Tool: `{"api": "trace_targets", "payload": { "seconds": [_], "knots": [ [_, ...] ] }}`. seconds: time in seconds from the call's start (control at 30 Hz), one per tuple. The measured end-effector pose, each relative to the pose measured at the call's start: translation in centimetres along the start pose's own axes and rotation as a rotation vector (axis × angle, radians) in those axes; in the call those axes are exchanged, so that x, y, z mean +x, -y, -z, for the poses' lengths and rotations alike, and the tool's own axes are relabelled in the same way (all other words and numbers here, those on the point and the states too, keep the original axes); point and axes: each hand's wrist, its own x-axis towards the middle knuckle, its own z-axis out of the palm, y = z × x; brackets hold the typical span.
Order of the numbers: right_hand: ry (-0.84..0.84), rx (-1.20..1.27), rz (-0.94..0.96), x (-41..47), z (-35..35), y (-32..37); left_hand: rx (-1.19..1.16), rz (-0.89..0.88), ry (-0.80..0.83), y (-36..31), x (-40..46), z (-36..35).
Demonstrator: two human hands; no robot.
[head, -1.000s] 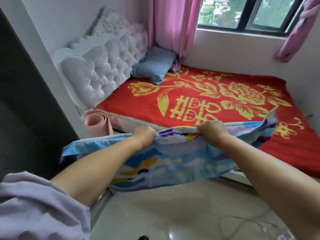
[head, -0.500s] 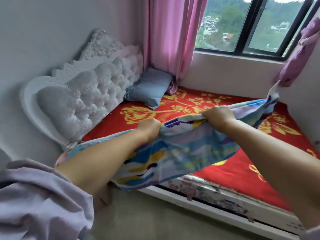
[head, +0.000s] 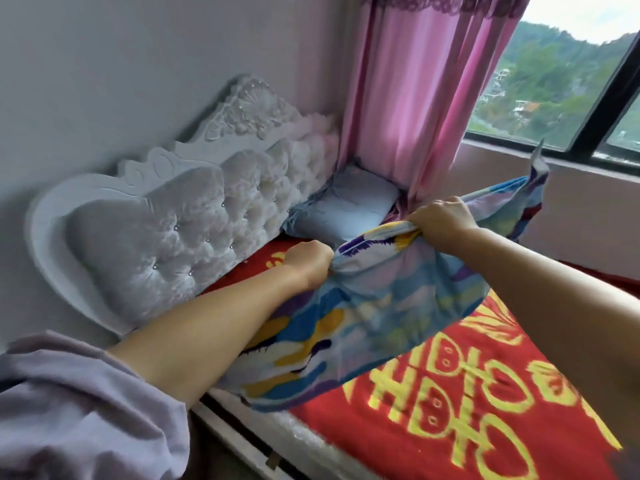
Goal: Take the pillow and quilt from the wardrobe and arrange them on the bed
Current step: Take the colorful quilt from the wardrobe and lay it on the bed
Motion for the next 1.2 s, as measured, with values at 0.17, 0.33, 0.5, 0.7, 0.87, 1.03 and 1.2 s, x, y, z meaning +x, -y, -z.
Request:
{"api": "trace_targets", "payload": {
  "seconds": [0.17, 0.33, 0.5, 0.7, 0.87, 1.03, 1.2],
  "knots": [
    [0.033, 0.031, 0.117, 11.1, -2.7, -0.3, -0.092, 0.095, 0.025, 3.3, 7.8, -1.8],
    [0.103, 0.028, 0.203, 21.1, -5.7, 1.8, -0.244, 0.148, 0.087, 7.8, 14.4, -5.0],
    [0.178, -0.051, 0.255, 31.3, -8.8, 6.9, -0.331, 0.198, 0.201, 15.1, 20.7, -9.3],
    [0.321, 0.007, 0.296, 44.7, -12.7, 16.9, -0.401, 0.306, 0.319, 27.6, 28.0, -15.4],
    [0.396, 0.317, 0.183, 51.1, -18.1, 24.9, -0.428, 0.423, 0.36, 36.3, 32.1, -21.1],
    [0.618, 0.546, 0.279, 49.9, -25.9, 35.1, -0.495, 0.617, 0.351, 43.6, 36.4, -28.3],
    [0.668, 0.838, -0.071, 41.3, -34.3, 39.5, -0.372, 0.734, 0.242, 45.2, 37.0, -33.6]
  ]
}}
